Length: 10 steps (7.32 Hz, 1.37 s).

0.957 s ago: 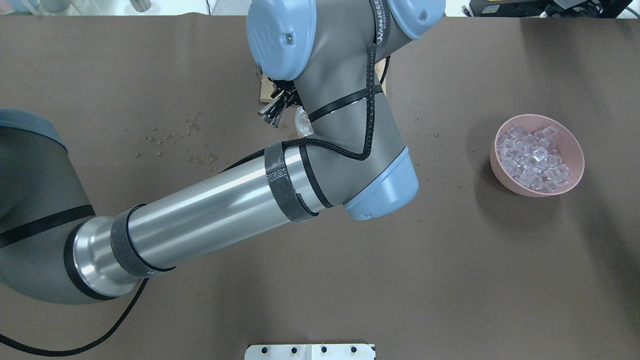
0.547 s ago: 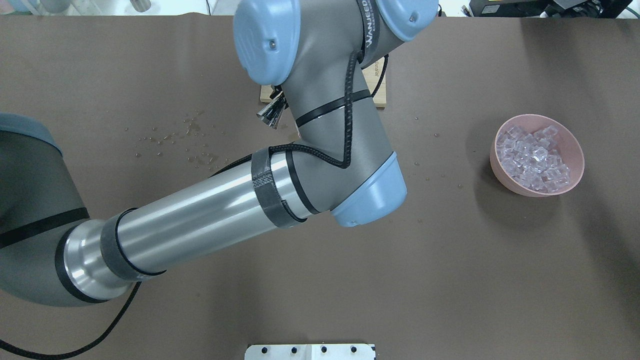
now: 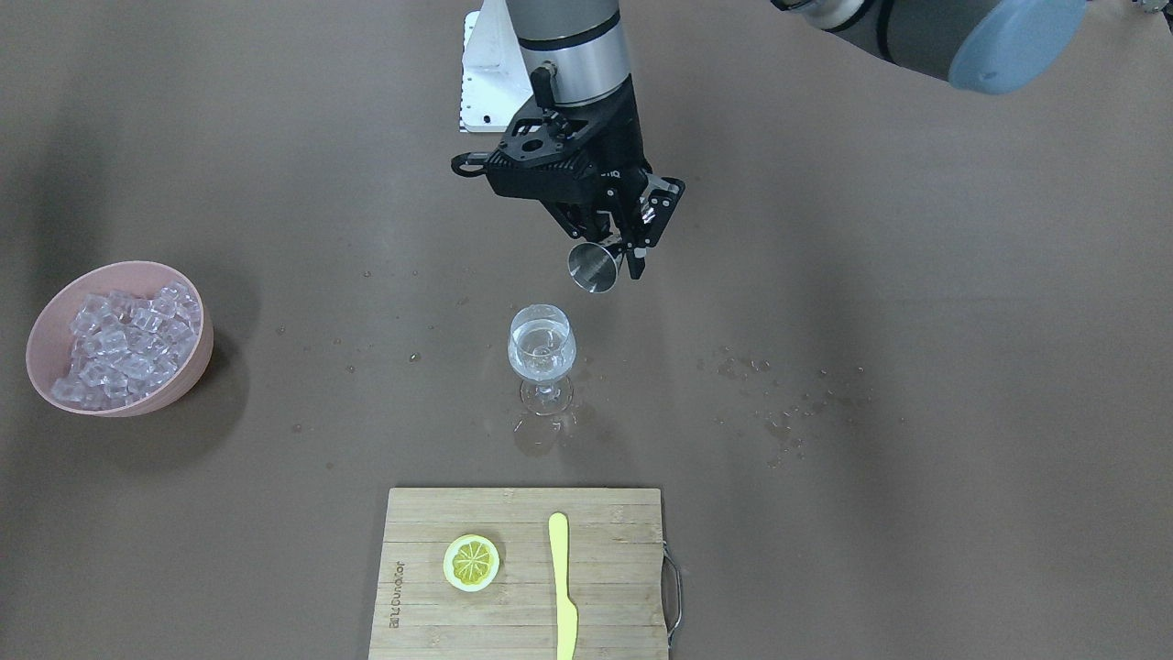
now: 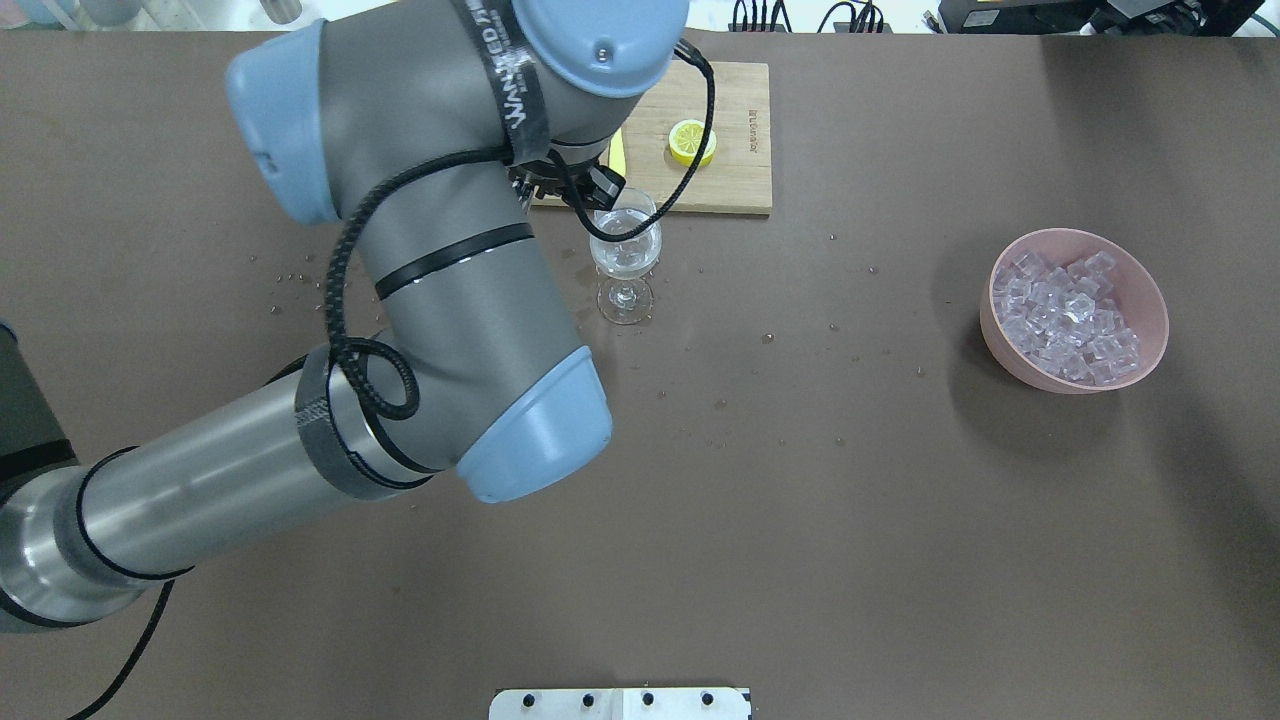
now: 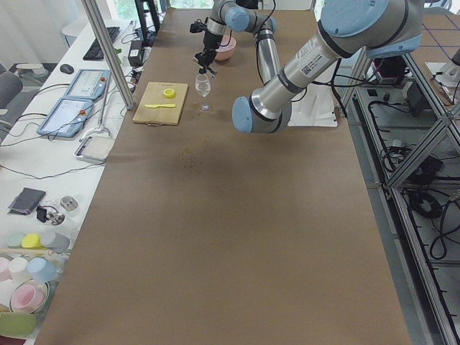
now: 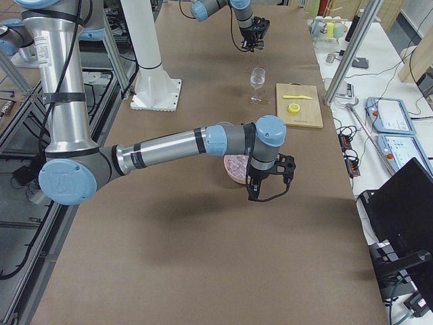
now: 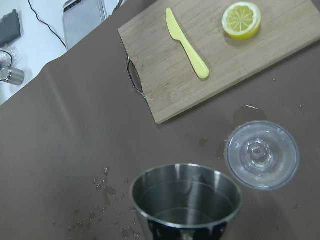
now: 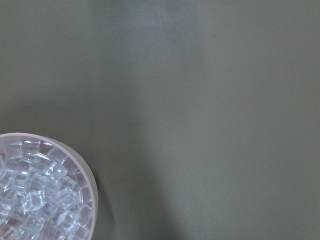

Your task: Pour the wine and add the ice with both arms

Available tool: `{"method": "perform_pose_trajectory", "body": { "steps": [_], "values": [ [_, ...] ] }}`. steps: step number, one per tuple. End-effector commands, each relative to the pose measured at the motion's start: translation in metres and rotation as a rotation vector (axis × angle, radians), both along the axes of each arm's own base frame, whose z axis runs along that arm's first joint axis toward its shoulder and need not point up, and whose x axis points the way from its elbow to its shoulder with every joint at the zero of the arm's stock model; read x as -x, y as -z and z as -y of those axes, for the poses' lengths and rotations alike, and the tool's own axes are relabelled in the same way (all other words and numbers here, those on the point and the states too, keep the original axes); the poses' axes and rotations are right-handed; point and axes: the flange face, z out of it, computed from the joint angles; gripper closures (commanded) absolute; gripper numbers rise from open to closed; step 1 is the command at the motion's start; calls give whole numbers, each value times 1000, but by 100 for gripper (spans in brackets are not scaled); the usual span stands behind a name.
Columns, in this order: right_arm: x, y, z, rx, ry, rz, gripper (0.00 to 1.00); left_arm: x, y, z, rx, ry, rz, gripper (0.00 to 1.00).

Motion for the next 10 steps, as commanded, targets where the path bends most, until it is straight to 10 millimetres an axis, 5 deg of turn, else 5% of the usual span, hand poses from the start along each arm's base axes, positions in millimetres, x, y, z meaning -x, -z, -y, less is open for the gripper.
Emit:
{"method": "perform_pose_trajectory", "body": {
  "steps": [1, 5, 9, 10],
  "values": [
    [0, 3, 2, -5, -1, 0, 0, 40, -57, 29, -27, 122, -97, 100],
    [0, 13, 8, -21, -6, 0, 0, 91, -211, 52, -33, 373, -222, 100],
    [1, 15, 7, -25, -4, 2, 0, 133, -315, 28, -174, 654, -383, 100],
    [0, 16, 7, -26, -5, 4, 0, 124, -331, 19, -184, 716, -446, 100]
  ]
}}
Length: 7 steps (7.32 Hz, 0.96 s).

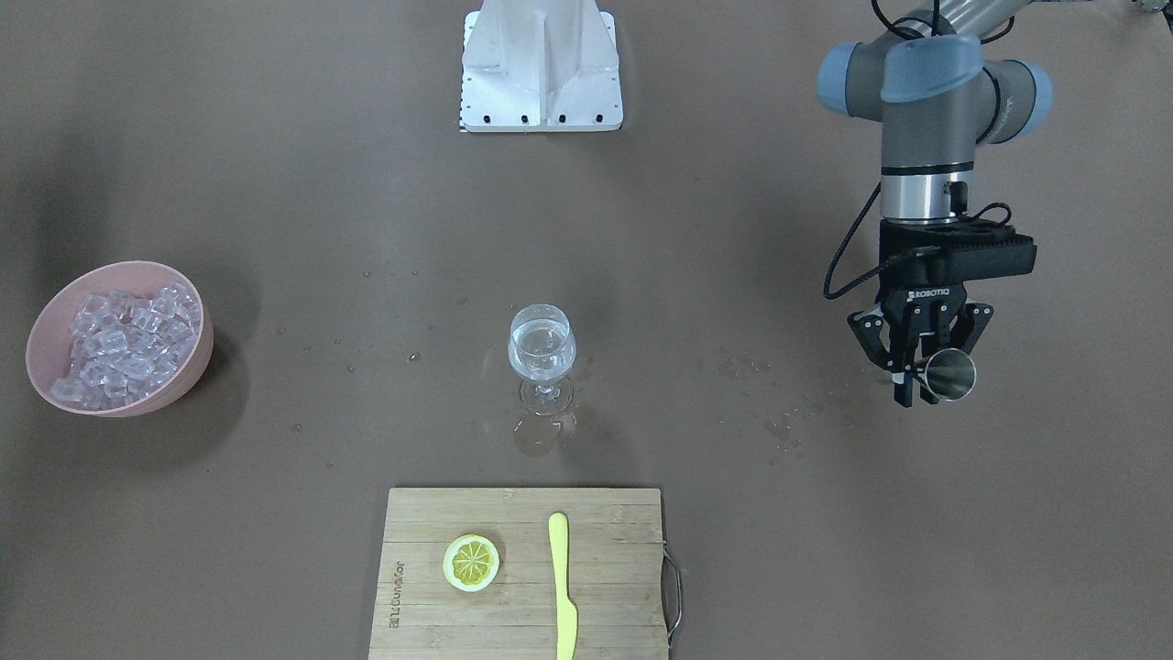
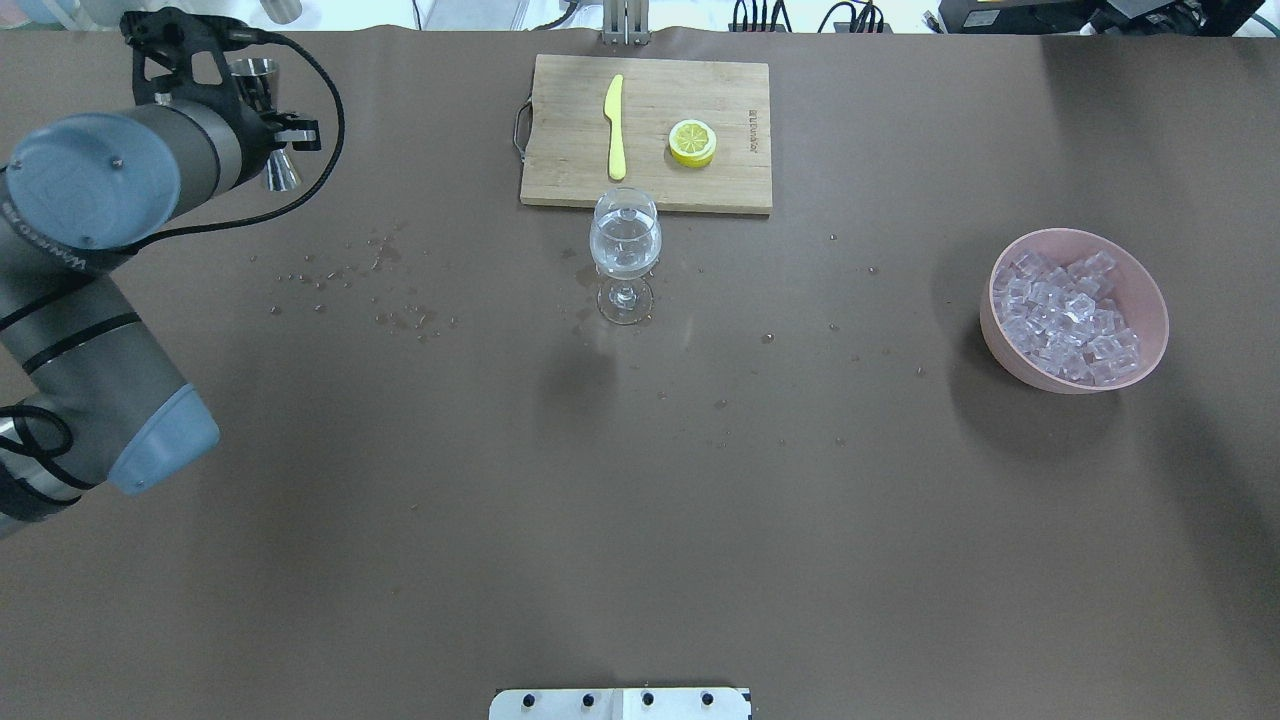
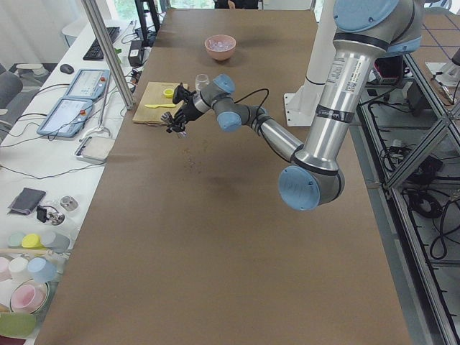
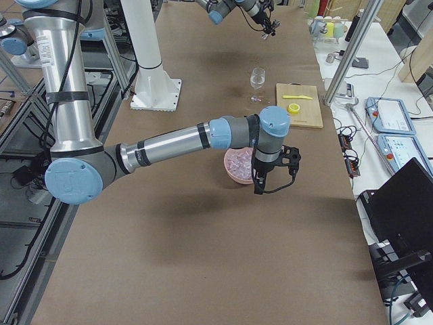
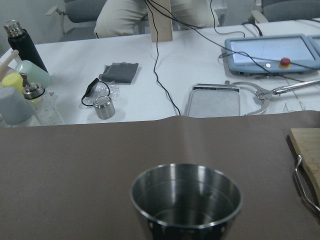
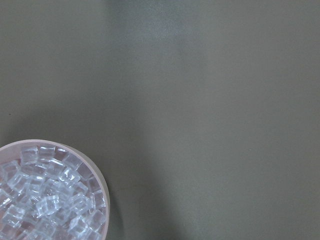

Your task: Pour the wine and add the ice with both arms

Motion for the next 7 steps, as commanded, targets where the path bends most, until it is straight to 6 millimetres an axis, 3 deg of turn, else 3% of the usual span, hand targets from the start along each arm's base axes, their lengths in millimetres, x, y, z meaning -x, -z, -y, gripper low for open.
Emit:
{"method": "perform_pose_trajectory", "body": {
  "steps": [1, 4, 6, 7],
  "values": [
    [0, 1, 0, -2, 0, 0, 0, -15, -40, -24, -54, 145, -104, 100],
    [-1, 1, 0, -3, -2, -3, 0, -83, -48, -80, -132, 257, -120, 100],
    [0, 0, 1, -1, 0, -4, 0, -106, -68, -109, -167, 295, -78, 100],
    [0, 0, 0, -1, 0, -4, 0, -110, -76, -109, -177, 312, -50, 100]
  ]
}}
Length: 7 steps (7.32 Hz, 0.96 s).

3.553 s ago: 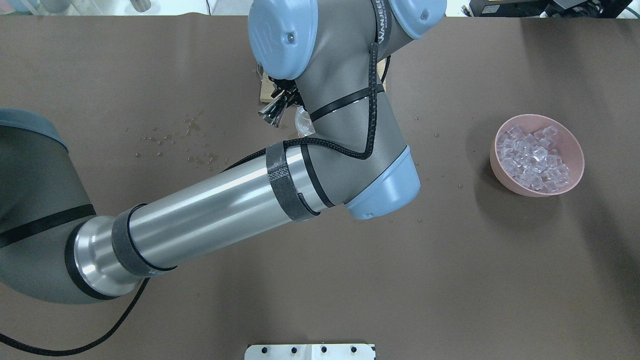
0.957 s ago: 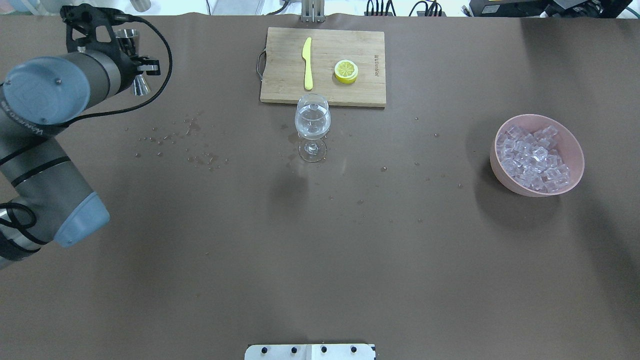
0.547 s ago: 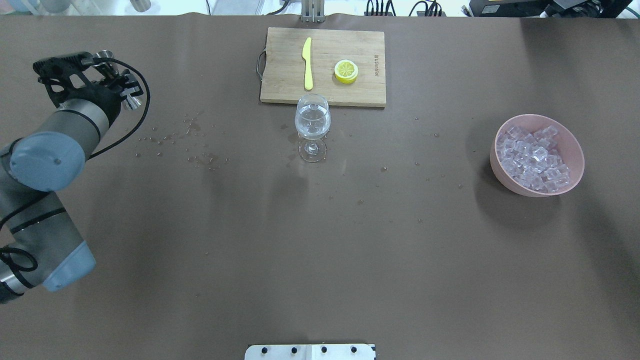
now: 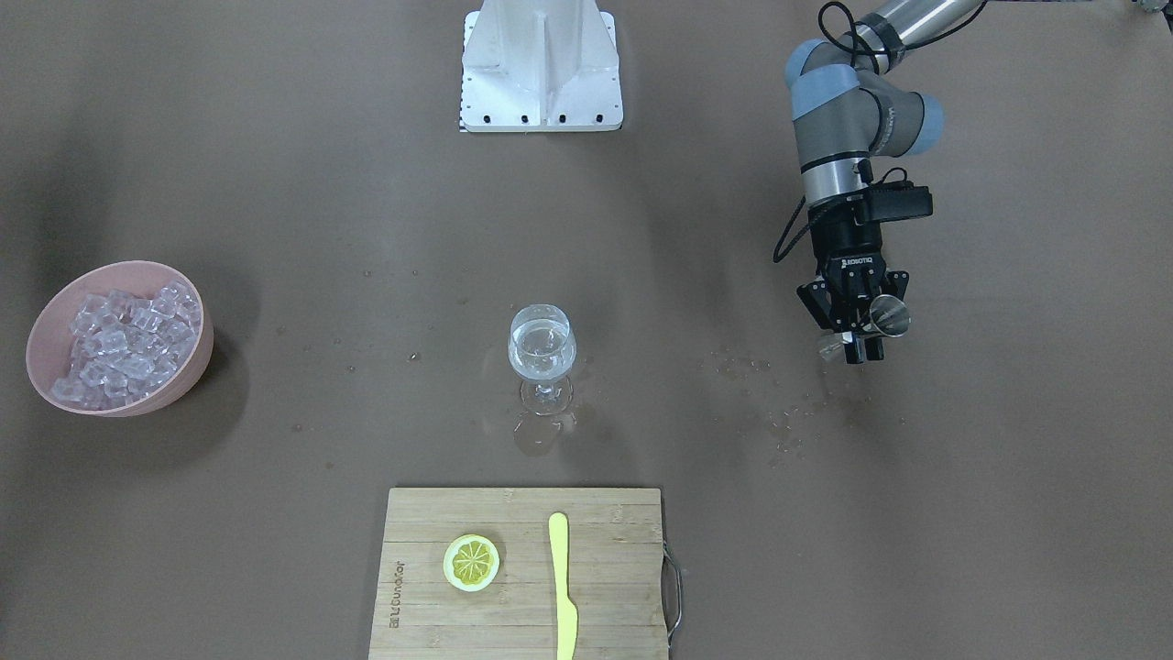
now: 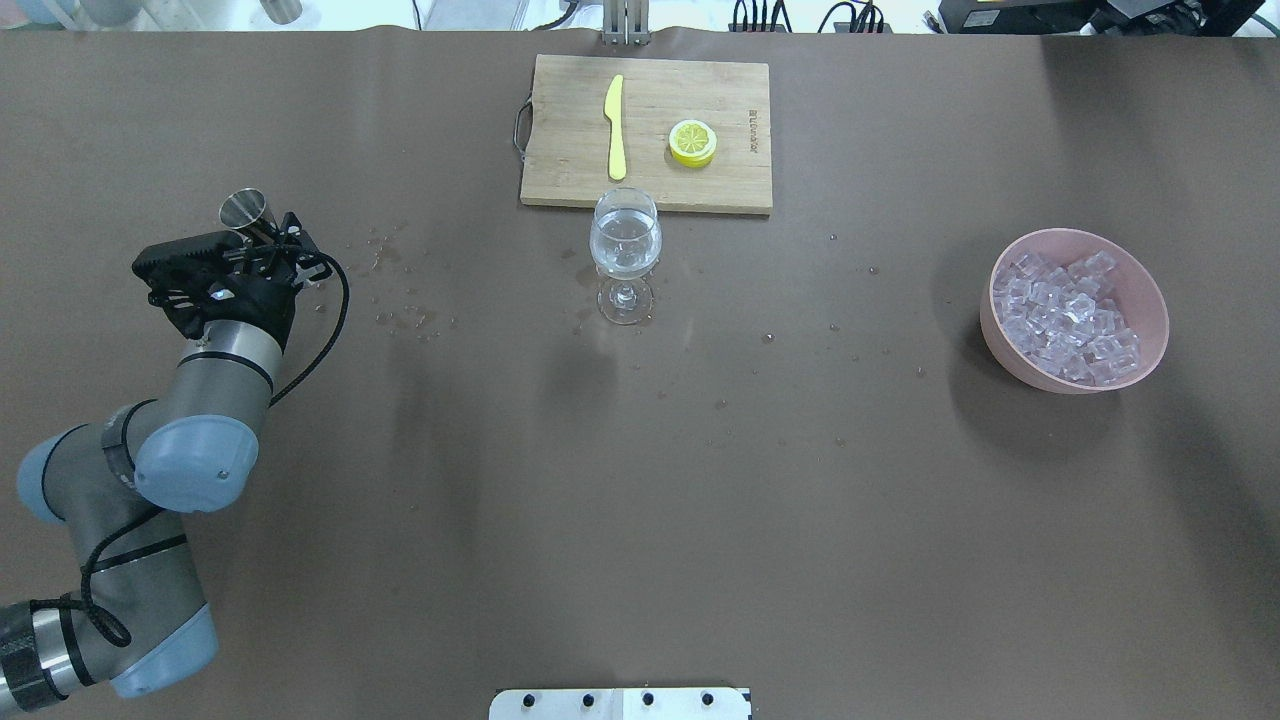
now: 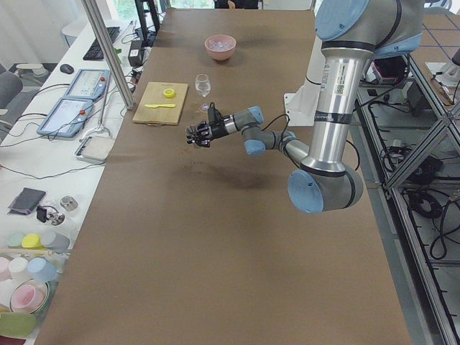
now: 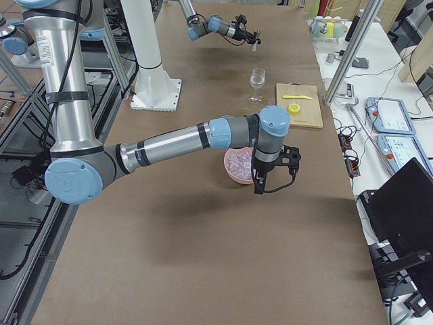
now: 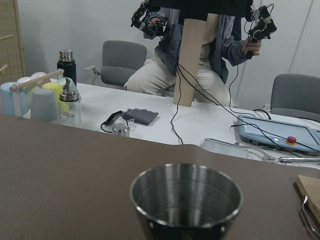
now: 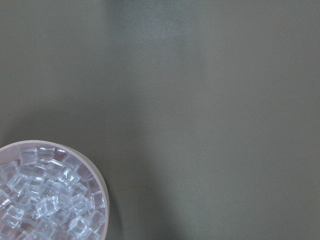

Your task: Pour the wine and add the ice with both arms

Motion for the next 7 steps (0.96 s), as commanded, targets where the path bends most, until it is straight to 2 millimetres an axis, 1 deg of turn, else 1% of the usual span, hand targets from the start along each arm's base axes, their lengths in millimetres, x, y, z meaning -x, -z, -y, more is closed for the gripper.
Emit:
{"method": "perform_pose_trajectory", "body": {
  "steps": [1, 2, 3, 6, 7],
  "values": [
    [0, -2, -1, 4, 1, 0, 0, -11, -19, -6, -8, 29, 46, 100],
    [0, -2, -1, 4, 1, 0, 0, -14, -27, -3, -14, 70, 36, 100],
    [0, -2, 0, 4, 1, 0, 0, -21, -35, -4, -9, 70, 47, 100],
    [0, -3, 0, 5, 1, 0, 0, -26, -41, -3, -3, 74, 43, 100],
    [0, -2, 0, 4, 1, 0, 0, -31, -50, -5, 4, 77, 43, 100]
  ]
}}
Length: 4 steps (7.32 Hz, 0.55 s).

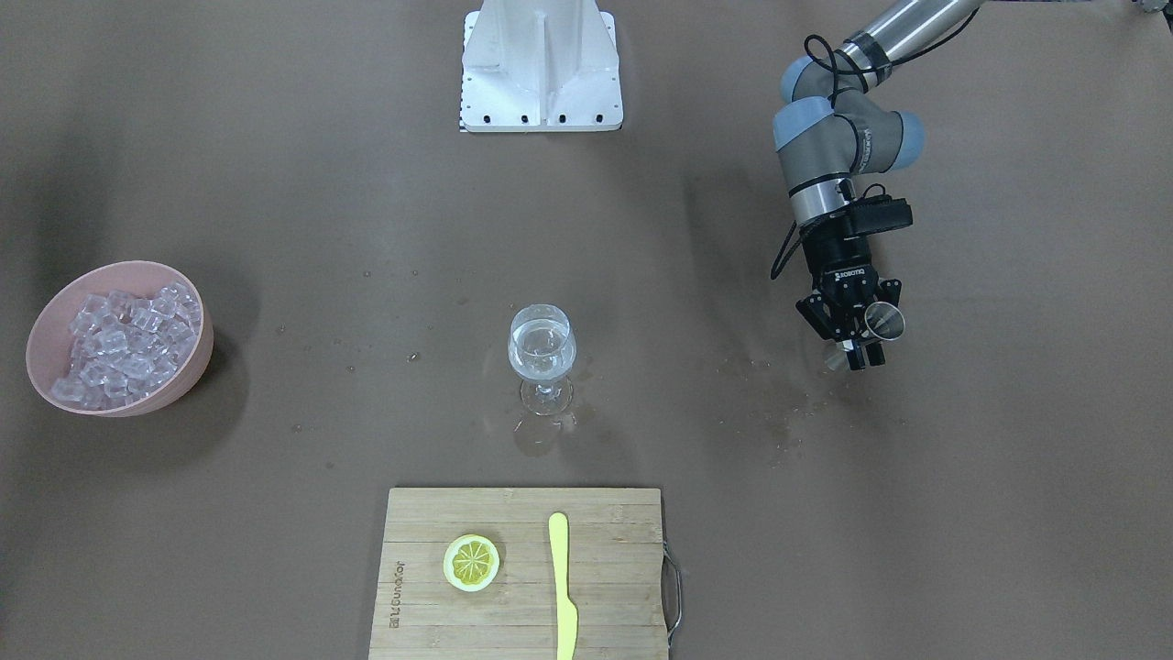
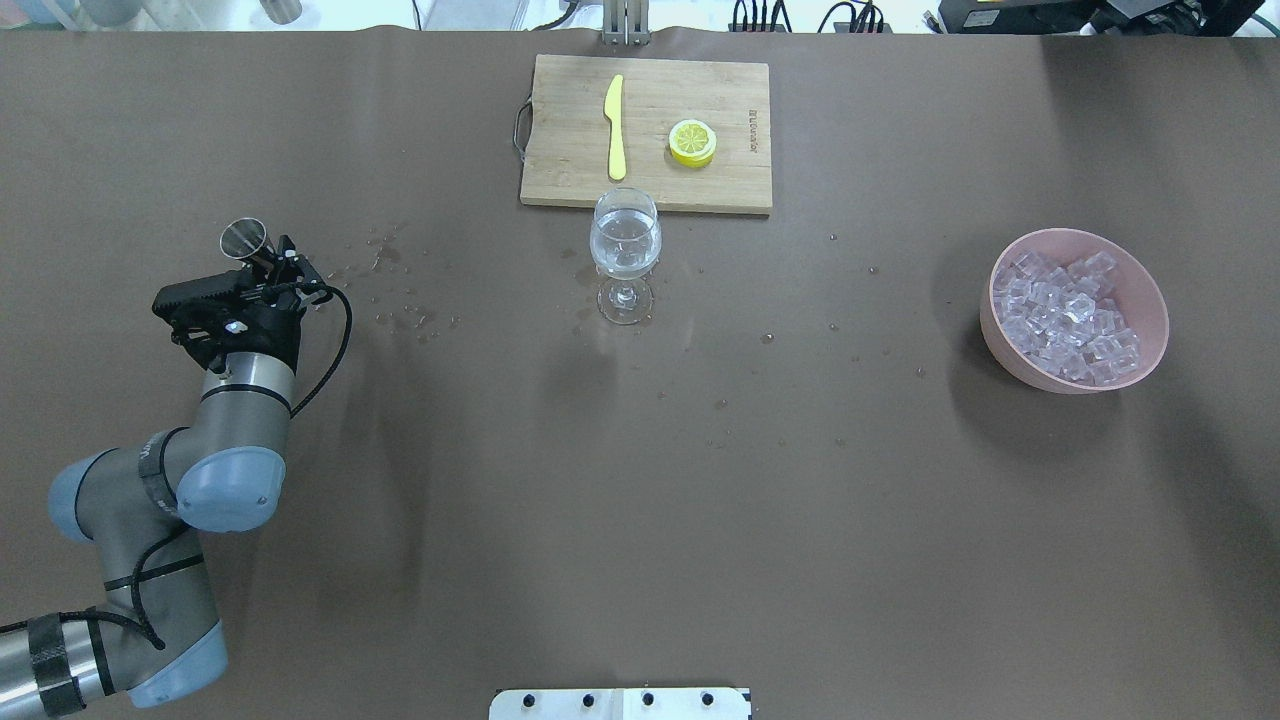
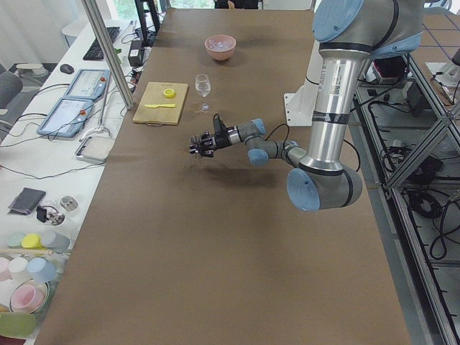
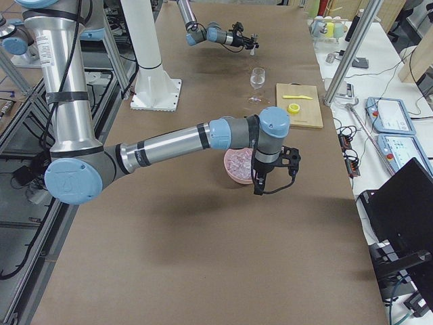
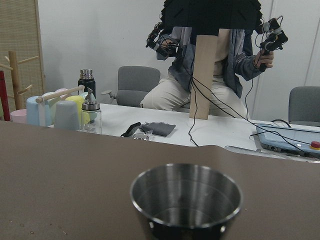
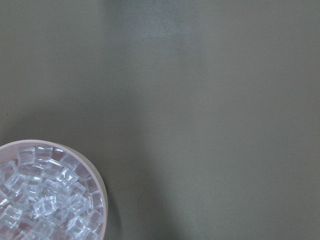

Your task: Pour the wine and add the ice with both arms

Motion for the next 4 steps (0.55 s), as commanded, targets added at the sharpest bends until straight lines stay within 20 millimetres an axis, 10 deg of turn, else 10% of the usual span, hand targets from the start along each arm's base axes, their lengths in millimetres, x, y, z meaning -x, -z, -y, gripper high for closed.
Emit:
{"method": "perform_pose_trajectory", "body": {
  "steps": [1, 4],
  "values": [
    [0, 1, 0, -3, 0, 0, 0, -6, -8, -1, -9, 24, 10, 100],
    [0, 1, 0, -3, 0, 0, 0, -15, -16, 3, -10, 35, 34, 100]
  ]
}}
